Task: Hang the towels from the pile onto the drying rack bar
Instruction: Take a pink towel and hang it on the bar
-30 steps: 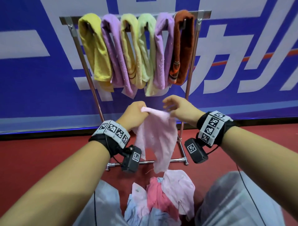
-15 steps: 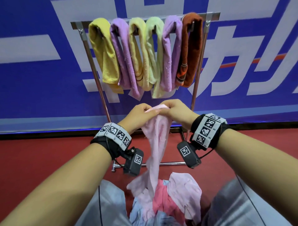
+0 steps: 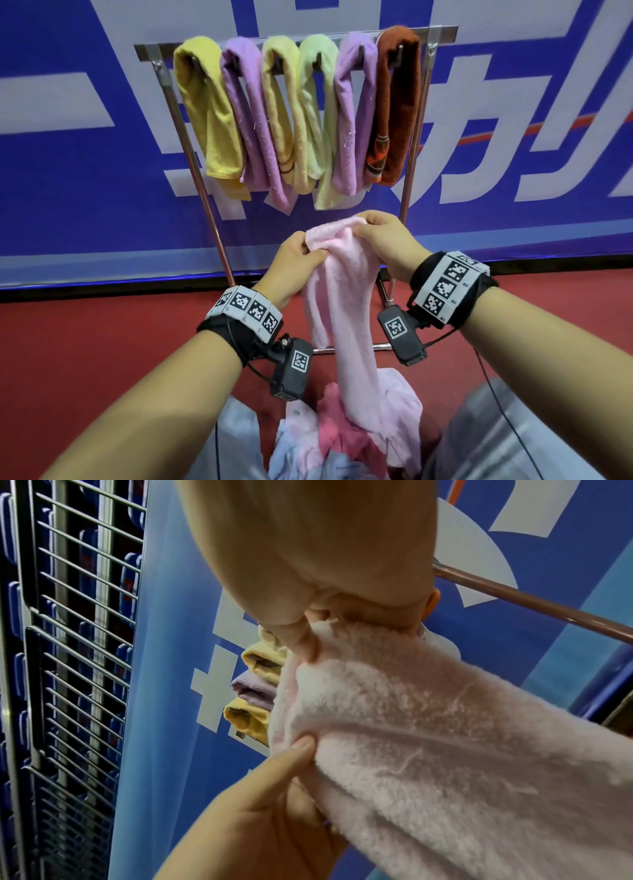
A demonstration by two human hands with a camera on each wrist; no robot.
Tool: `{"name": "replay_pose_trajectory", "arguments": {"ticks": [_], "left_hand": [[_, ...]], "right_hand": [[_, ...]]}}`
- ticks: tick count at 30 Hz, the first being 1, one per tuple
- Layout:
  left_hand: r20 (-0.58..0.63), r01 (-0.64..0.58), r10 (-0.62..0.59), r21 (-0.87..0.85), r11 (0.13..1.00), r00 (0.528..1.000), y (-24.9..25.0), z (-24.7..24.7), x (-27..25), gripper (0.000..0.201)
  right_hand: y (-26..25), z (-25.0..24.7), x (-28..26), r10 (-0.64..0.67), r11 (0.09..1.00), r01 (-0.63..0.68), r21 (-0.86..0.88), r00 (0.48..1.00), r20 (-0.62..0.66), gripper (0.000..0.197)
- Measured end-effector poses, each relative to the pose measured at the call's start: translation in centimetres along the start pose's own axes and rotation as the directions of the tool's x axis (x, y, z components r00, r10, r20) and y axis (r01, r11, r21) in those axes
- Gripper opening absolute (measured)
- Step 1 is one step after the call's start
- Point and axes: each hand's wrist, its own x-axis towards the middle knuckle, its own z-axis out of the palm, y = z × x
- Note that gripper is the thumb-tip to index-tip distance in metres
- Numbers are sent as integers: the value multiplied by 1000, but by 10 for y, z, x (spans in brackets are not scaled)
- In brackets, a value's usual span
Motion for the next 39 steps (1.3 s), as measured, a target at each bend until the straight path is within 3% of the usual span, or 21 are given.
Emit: {"name": "replay_pose_trajectory", "arguments": {"ticks": [3,6,8,11,16,22,25,29,36,39], "left_hand": [[2,-9,9,38,999,1000,2,7,3,17],[32,-74,70,123,990,997,4,14,2,8],[43,-91,86,133,987,995,2,17,2,11],[41,-92,87,149,985,995,0,15,4,18],[19,-85,83,143,986,996,-2,10,7,18],[119,23,-40,137,990,992,-14,2,7,23],[139,44,-70,183,982,988,-25,-3,2,37],[91,75,-92,181,981,992,-38,-8,5,32],[22,54,-67,386,921,997,-63,-30,7,23],[-38,71,-61,352,933,997,-67,-39,8,19]], "right_hand": [[1,-2,-4,-22,999,26,-37,996,86,36],[0,0,-7,-55,997,64,-37,976,211,27],[1,1,-6,-68,988,96,-121,973,223,23],[2,0,-3,-119,977,149,-155,975,188,22],[-4,2,1,-187,981,192,-21,973,138,21],[-17,1,1,-166,979,154,135,983,83,24],[-23,-2,1,-161,967,145,208,985,62,21],[-29,-10,-1,-168,964,163,212,986,3,17],[-32,-26,-8,-193,948,204,245,979,-69,24],[-29,-35,-10,-179,951,209,229,973,-144,24]]}}
